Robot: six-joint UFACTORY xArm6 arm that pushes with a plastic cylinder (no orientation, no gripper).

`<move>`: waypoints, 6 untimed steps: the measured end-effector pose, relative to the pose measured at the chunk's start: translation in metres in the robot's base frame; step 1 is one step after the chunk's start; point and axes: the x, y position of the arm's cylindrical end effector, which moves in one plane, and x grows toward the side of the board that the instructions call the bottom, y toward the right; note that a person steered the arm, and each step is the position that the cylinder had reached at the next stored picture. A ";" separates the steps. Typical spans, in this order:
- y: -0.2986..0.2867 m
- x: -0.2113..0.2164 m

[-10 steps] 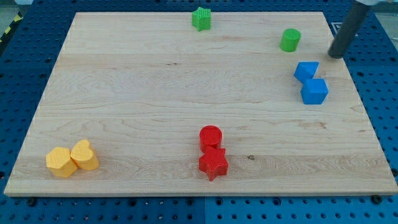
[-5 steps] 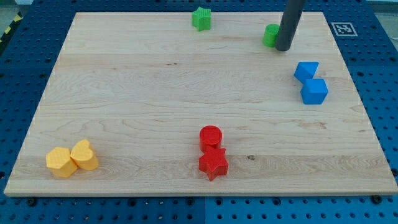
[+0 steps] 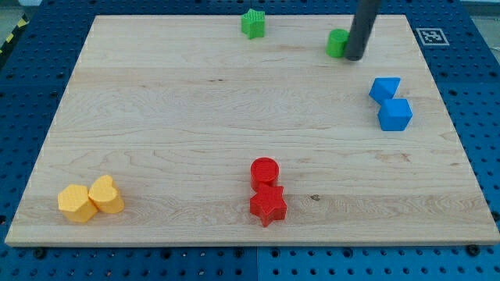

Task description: Slide the green circle below the green star

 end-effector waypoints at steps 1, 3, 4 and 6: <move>-0.001 -0.005; 0.014 -0.010; 0.013 -0.014; -0.012 -0.050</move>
